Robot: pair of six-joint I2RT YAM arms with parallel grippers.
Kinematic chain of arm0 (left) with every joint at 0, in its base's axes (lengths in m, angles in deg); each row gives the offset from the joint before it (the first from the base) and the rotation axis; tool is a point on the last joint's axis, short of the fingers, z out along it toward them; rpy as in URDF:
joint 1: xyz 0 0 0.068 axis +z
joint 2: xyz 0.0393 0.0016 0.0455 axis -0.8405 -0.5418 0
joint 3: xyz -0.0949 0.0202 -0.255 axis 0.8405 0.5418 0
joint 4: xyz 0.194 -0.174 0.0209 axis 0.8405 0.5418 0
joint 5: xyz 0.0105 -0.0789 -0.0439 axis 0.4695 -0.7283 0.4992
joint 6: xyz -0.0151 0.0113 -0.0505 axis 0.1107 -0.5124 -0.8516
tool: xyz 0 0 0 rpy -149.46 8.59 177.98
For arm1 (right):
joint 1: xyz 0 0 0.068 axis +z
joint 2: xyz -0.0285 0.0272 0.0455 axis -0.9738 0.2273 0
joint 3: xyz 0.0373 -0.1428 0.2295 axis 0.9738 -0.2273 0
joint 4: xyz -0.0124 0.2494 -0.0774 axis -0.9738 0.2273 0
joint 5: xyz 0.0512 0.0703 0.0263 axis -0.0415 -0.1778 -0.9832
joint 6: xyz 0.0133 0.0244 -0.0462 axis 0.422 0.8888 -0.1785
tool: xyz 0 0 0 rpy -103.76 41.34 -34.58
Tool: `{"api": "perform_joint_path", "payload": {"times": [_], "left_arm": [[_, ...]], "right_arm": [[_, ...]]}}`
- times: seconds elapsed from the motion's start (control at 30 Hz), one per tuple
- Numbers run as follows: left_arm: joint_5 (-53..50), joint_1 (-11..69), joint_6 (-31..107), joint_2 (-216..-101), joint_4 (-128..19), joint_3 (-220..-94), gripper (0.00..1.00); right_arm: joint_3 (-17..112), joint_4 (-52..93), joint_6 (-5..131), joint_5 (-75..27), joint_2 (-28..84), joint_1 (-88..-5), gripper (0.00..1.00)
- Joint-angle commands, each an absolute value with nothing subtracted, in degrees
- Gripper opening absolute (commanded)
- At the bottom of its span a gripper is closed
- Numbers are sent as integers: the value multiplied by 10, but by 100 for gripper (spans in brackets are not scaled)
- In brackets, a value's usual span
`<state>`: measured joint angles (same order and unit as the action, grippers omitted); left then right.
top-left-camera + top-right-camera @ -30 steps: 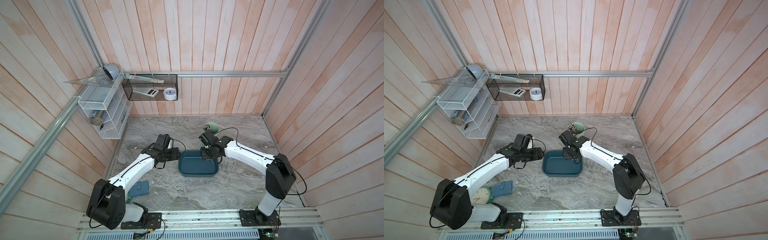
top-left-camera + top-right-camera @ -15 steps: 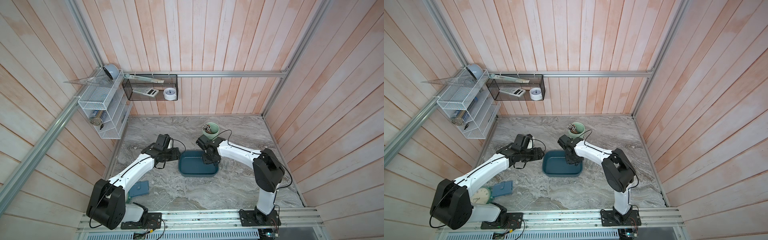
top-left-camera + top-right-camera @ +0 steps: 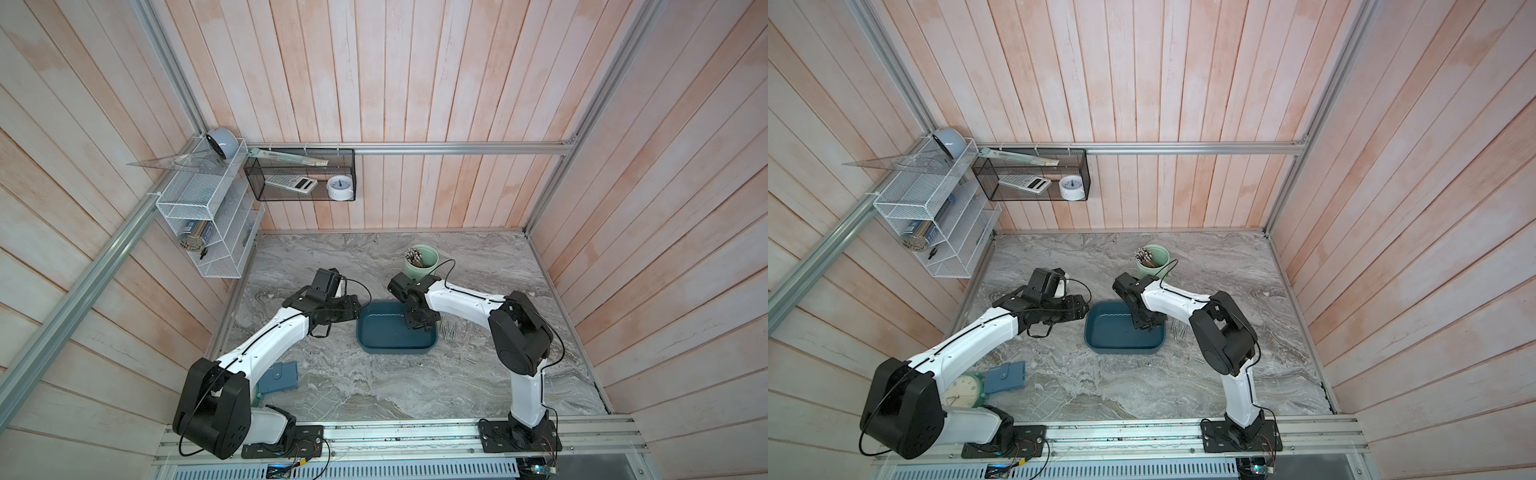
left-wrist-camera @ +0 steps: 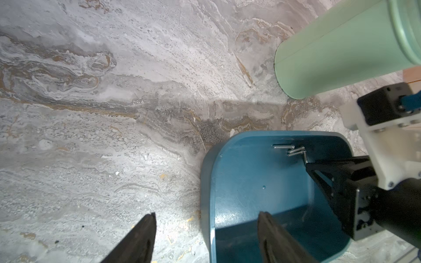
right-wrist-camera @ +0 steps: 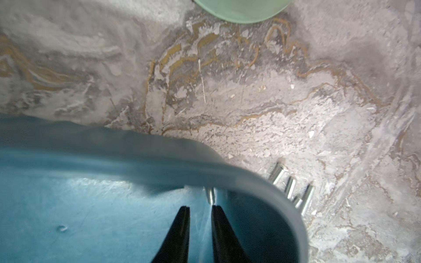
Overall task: Take out the screws from the storage box
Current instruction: Pick up the screw from the storage box.
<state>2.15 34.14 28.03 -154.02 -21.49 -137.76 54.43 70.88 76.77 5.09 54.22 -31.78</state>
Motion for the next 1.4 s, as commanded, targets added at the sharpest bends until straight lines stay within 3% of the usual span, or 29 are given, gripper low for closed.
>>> {"api": "perform_joint_path", "payload": {"times": [0.0,0.5,0.73,1.1,1.37], "left_arm": [[32,339,284,-1541,-222,-1387,75],[34,339,285,-1539,-222,-1386,76],[34,339,285,-1539,-222,-1386,76],[35,339,285,-1537,-222,-1385,76],[38,339,284,-1538,-222,-1385,76]], "right_arm": [[559,717,758,81,566,-319,24],[551,711,774,47,603,-330,24],[546,716,787,17,608,-330,13],[525,711,822,-24,620,-333,17],[531,713,824,-31,607,-333,7]]}}
